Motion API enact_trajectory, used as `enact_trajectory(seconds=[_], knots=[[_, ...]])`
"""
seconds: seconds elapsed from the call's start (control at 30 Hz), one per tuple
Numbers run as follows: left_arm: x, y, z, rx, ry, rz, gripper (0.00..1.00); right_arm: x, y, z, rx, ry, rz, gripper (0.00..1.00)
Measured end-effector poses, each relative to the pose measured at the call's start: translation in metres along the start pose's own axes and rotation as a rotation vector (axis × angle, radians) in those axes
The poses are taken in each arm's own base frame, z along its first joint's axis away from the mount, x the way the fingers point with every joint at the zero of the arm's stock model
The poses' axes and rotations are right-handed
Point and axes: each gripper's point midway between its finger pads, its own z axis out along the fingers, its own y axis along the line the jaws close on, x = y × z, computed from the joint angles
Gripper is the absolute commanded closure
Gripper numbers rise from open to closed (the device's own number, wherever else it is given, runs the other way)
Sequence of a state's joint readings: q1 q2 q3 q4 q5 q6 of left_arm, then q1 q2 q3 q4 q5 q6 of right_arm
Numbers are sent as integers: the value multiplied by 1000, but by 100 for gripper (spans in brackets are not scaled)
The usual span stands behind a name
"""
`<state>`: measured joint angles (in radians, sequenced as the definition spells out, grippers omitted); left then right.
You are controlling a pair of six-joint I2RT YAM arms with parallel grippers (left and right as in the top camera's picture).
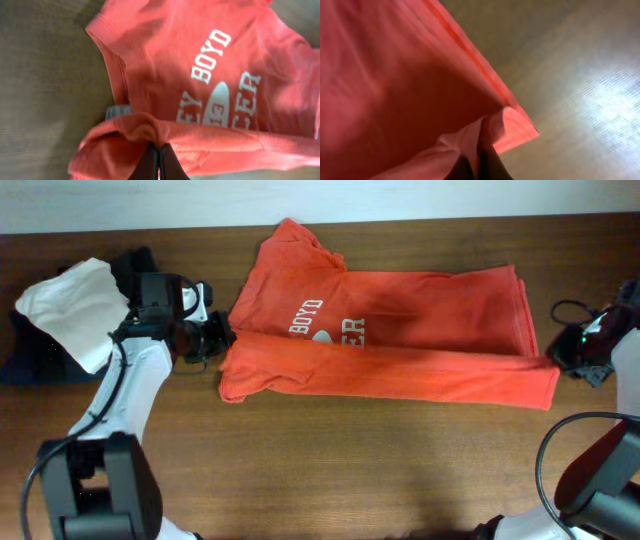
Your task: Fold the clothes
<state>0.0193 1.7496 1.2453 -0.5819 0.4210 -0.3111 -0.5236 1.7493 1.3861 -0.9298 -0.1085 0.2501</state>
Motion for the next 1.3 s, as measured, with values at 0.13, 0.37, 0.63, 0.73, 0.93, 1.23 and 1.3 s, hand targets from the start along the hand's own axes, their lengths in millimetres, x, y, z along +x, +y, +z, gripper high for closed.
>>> enact_trajectory(seconds=[0.13,0.37,0.63,0.73,0.93,1.23,1.3], knots=[[-13,2,23,18,-36,22,99,-8,20,15,-27,-25,-45,95],[-11,-13,37,26,-37,65,27,-13,21,34,-22,-22,-59,38],[76,44,18,-255,297,-70,25,25,-14,51,139,106,-57,47],[96,56,10,-321,371,-88,25,54,-31,76,186,152,-57,59],[108,79,31,-351,321,-65,40,63,-39,89,203,142,-61,96],[116,81,33,-345,338,-64,73,64,-56,86,304,131,-22,96],[119,80,32,-345,349,-68,62,64,-57,85,308,130,-22,96]])
